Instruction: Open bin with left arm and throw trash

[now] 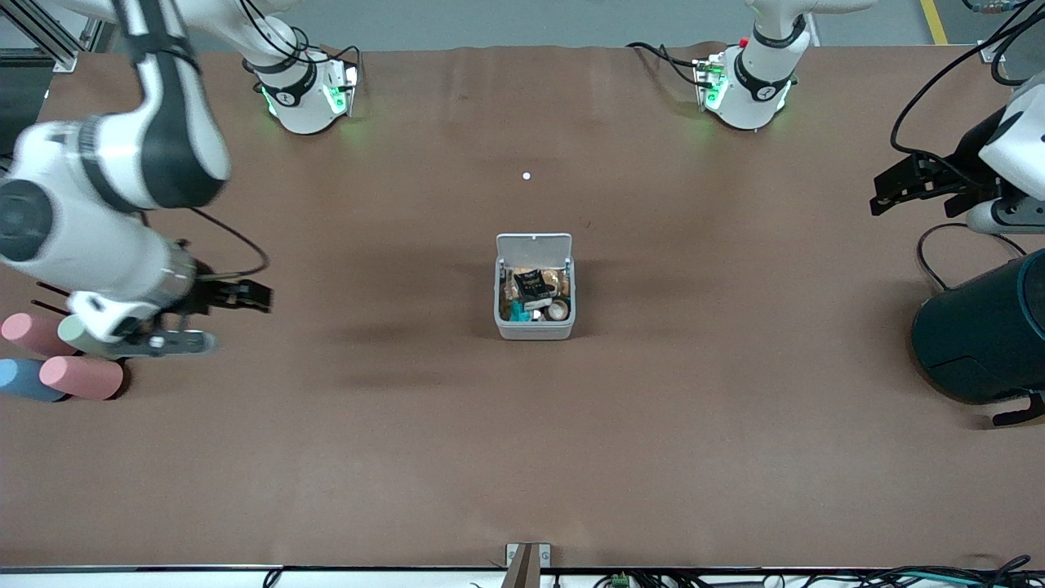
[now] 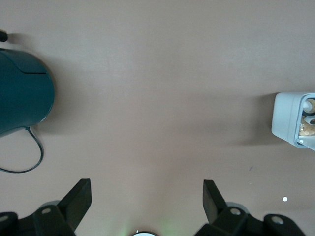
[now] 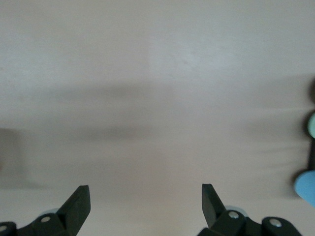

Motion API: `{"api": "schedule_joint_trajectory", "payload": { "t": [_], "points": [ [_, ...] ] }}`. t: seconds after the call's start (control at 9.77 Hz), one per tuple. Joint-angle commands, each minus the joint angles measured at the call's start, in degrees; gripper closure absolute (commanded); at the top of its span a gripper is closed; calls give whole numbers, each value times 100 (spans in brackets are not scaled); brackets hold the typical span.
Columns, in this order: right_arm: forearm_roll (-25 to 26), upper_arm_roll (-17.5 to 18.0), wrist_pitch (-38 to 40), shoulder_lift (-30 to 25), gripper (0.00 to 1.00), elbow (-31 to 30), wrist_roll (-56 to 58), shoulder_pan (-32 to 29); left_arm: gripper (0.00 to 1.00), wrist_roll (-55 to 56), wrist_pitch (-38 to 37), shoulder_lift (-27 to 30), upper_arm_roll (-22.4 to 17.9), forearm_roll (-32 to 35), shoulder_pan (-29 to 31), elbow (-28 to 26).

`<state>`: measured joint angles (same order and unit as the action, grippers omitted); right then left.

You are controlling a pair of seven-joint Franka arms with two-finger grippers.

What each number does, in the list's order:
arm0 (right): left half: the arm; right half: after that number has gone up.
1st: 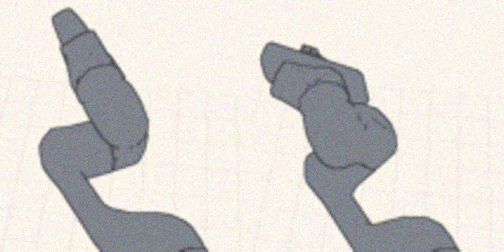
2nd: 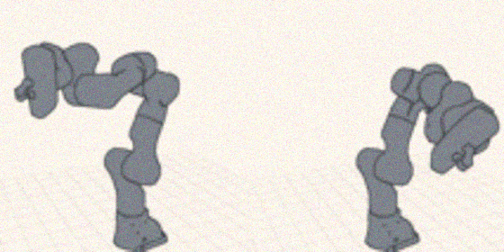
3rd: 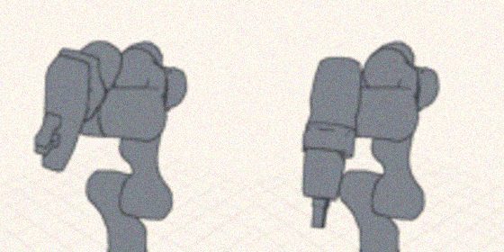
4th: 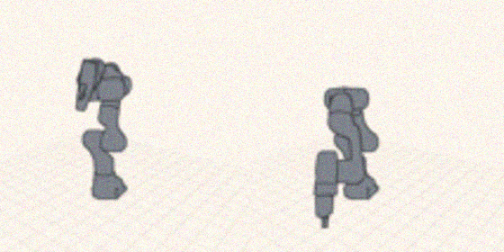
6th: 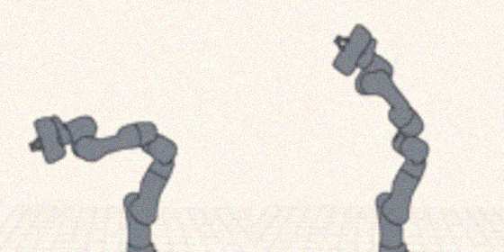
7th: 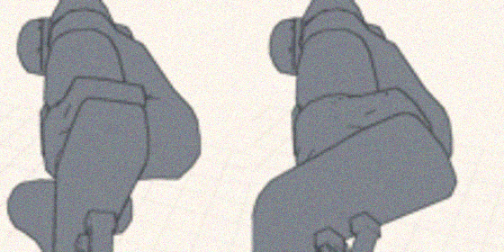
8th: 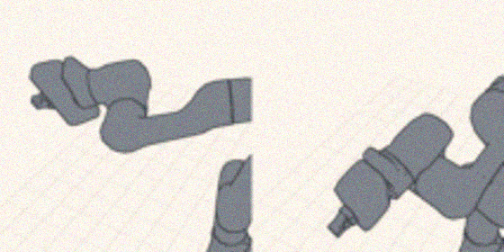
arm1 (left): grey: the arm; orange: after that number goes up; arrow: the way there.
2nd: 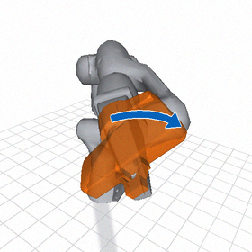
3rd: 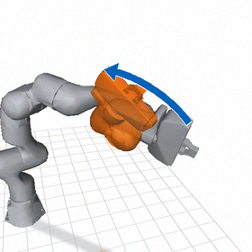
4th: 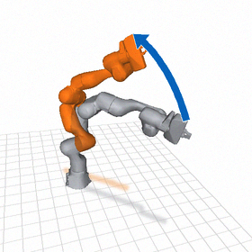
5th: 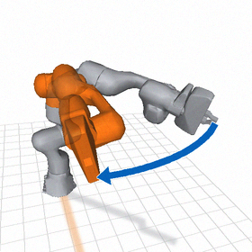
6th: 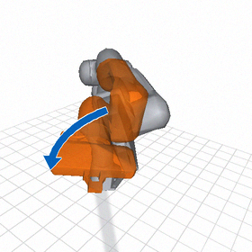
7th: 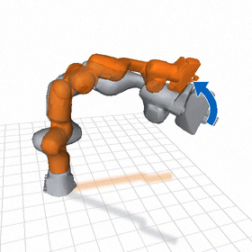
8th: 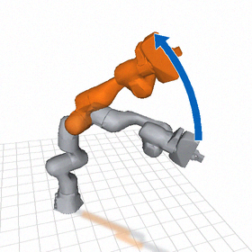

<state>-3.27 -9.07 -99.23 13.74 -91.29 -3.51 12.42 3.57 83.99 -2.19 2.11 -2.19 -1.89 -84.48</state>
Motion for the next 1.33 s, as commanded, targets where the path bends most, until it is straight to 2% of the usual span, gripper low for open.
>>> {"api": "schedule_joint_trajectory", "payload": {
  "t": [0.0, 0.2, 0.41, 1.23],
  "points": [
    [72, 361, 141, -695, 0, -301, 288, -712, 0, -49, -102, 52, 27, 8, 110, 20],
    [72, 458, 255, -1135, 0, -354, 298, -1056, 0, 56, -120, 61, 53, 17, 67, 28],
    [107, 458, 264, -1461, 0, -328, 290, -1118, 0, 48, -128, 70, 114, 17, 58, 28],
    [64, 423, 423, -1506, 0, -11, 668, -1356, 0, 48, -128, 61, 150, 26, 75, 28]
  ]
}}
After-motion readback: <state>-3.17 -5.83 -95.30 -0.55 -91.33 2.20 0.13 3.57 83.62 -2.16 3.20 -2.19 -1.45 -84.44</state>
